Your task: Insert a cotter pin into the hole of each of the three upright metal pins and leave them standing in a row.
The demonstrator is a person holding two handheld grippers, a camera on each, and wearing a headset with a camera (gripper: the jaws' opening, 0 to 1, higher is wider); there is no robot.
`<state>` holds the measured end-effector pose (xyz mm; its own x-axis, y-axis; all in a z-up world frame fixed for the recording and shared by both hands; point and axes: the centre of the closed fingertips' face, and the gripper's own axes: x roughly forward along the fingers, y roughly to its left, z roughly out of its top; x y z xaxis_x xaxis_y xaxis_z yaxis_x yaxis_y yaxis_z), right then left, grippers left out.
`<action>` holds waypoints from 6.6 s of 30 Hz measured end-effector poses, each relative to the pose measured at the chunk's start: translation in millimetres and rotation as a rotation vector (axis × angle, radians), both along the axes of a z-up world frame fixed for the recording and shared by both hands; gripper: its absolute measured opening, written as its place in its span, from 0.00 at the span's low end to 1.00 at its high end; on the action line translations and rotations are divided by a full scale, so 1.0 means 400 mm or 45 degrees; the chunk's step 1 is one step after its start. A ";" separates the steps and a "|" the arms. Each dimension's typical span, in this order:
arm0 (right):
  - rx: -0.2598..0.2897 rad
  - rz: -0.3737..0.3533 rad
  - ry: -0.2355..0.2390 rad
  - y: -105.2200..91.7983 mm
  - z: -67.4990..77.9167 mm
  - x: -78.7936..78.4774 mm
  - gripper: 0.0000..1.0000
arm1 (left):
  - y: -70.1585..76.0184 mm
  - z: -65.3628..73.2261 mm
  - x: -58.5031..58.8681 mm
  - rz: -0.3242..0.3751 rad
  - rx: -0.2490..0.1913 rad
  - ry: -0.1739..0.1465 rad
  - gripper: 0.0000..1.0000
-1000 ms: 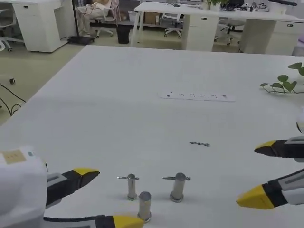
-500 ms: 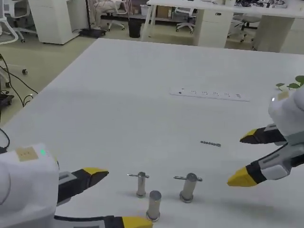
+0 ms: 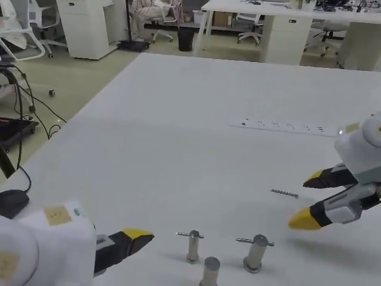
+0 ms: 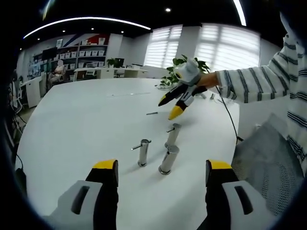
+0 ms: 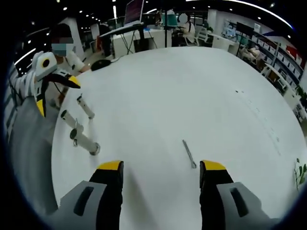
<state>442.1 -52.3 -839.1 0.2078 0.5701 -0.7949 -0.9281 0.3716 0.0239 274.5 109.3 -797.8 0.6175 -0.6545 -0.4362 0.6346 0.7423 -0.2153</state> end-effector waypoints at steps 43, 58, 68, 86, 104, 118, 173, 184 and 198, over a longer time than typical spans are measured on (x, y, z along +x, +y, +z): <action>-0.194 0.000 0.035 0.012 -0.067 0.036 0.20 | 0.029 0.004 -0.004 0.113 -0.046 0.029 0.69; -0.308 0.036 -0.068 0.009 -0.071 0.049 0.04 | 0.041 0.013 -0.001 0.146 -0.038 0.013 0.68; -0.277 -0.027 -0.078 0.008 -0.069 0.057 0.03 | 0.054 0.038 0.005 0.149 -0.033 -0.012 0.67; -0.239 0.061 -0.259 0.013 0.028 0.025 0.02 | 0.045 0.062 0.027 0.105 -0.025 -0.025 0.67; -0.201 0.095 -0.500 -0.013 0.152 -0.058 0.02 | -0.011 0.100 0.077 0.028 -0.090 -0.023 0.64; -0.075 0.134 -0.590 0.031 0.192 -0.140 0.02 | -0.049 0.115 0.106 -0.028 -0.129 -0.038 0.61; -0.084 0.216 -0.874 0.078 0.237 -0.339 0.02 | -0.286 0.158 0.085 -0.299 -0.351 0.240 0.17; -0.069 0.211 -0.874 0.088 0.231 -0.341 0.02 | -0.292 0.162 0.074 -0.311 -0.383 0.273 0.06; -0.056 0.206 -0.877 0.091 0.236 -0.343 0.02 | -0.292 0.160 0.075 -0.286 -0.391 0.299 0.02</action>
<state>304.7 -15.9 -744.7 0.5869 0.6067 -0.5361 -0.7705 0.2152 -0.6000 304.6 -7.6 -733.7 0.3526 -0.8823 -0.3117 0.6805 0.4704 -0.5617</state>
